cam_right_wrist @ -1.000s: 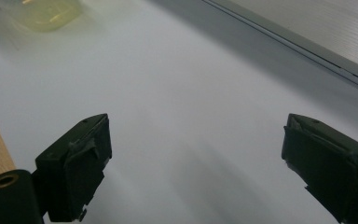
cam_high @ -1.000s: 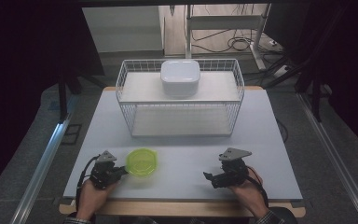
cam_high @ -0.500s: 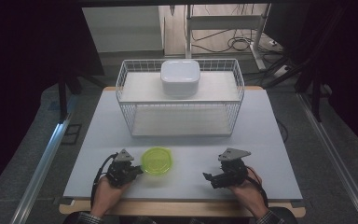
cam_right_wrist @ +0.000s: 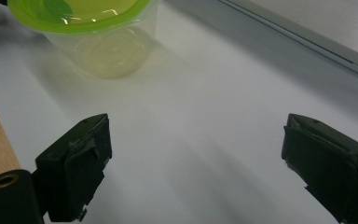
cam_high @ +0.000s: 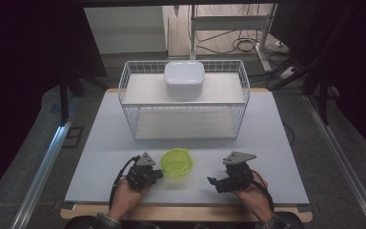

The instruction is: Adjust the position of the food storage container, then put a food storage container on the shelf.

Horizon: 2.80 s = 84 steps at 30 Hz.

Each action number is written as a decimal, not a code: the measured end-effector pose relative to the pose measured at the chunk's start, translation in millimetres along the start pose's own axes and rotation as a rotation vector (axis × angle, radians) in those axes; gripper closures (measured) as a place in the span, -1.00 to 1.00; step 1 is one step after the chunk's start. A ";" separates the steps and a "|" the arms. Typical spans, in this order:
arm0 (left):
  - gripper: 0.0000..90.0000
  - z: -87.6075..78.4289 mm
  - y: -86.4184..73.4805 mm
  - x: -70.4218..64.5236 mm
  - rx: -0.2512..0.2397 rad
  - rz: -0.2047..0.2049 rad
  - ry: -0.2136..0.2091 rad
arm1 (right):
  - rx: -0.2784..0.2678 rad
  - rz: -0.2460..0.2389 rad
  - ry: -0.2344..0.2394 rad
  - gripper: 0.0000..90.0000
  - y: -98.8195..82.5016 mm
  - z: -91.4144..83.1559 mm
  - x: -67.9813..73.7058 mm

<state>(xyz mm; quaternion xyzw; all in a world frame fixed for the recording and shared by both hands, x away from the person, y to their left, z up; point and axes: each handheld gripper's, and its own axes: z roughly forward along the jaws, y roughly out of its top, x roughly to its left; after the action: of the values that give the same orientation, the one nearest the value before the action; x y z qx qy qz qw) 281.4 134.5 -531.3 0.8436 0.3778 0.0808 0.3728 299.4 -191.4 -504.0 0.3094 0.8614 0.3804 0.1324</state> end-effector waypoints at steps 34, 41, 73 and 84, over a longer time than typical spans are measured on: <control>-0.96 -51.7 -37.2 -2.7 -0.142 0.043 0.148 | -0.031 0.026 0.027 -0.87 -1.9 -0.8 -5.7; -0.98 -48.3 -39.4 -3.4 -0.129 0.074 0.168 | -0.060 0.028 0.014 -0.91 0.3 -0.7 -4.9; -0.94 -48.8 -40.9 1.8 -0.136 0.048 0.179 | -0.027 0.189 0.205 -0.13 63.1 24.9 -13.7; -0.92 -47.0 -40.7 -0.1 -0.123 0.070 0.182 | 0.059 0.298 0.292 0.21 73.8 52.9 -20.0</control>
<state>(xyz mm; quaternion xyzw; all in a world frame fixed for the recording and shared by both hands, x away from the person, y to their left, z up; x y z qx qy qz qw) 238.2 178.9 -526.1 0.8209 0.3749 0.1929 0.3852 371.3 -135.4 -485.5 0.3785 0.8269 0.4114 -0.0608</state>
